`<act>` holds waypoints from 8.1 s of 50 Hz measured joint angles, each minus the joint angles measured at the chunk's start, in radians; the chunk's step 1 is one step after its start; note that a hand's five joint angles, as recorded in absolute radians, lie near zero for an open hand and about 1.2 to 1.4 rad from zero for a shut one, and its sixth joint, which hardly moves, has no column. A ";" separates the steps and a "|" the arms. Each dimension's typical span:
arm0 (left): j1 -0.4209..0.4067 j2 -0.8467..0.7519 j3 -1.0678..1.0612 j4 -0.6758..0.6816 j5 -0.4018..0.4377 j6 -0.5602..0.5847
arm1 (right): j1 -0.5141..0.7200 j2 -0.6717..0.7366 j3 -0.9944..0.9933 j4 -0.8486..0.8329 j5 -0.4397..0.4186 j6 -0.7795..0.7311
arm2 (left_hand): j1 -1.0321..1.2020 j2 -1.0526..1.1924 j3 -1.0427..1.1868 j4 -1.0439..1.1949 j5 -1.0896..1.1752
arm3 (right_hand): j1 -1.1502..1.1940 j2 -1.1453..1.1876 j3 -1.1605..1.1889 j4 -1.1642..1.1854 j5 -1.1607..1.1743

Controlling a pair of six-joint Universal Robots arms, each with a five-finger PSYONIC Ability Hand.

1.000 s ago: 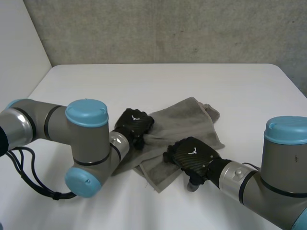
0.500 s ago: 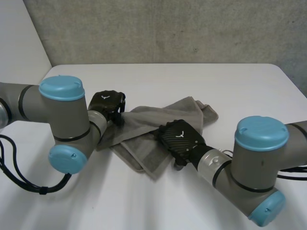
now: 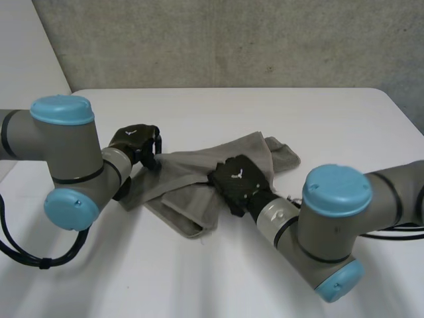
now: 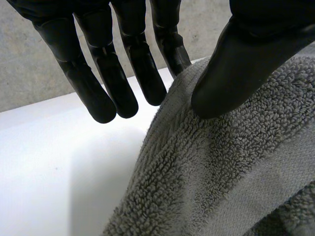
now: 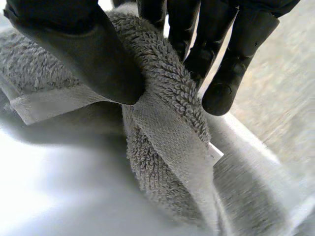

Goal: Fold the towel.

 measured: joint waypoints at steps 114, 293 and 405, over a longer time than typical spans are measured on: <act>0.378 0.246 -0.362 0.242 0.094 -0.304 | -0.530 0.010 -0.216 0.543 -0.311 -0.362 | -1.001 -1.035 -1.058 -1.031 -1.061 | -0.476 -0.449 -0.449 -0.485 -0.499; 0.504 0.216 -0.601 0.116 0.550 0.775 | -0.558 -0.162 0.279 0.169 -0.284 -0.391 | -0.616 -0.641 -0.661 -0.633 -0.651 | -0.810 -0.802 -0.790 -0.827 -0.811; 0.487 0.162 -0.515 0.171 0.519 0.666 | -0.582 -0.041 0.089 0.123 -0.204 -0.261 | -0.629 -0.664 -0.682 -0.656 -0.672 | 0.016 0.025 0.032 0.002 0.021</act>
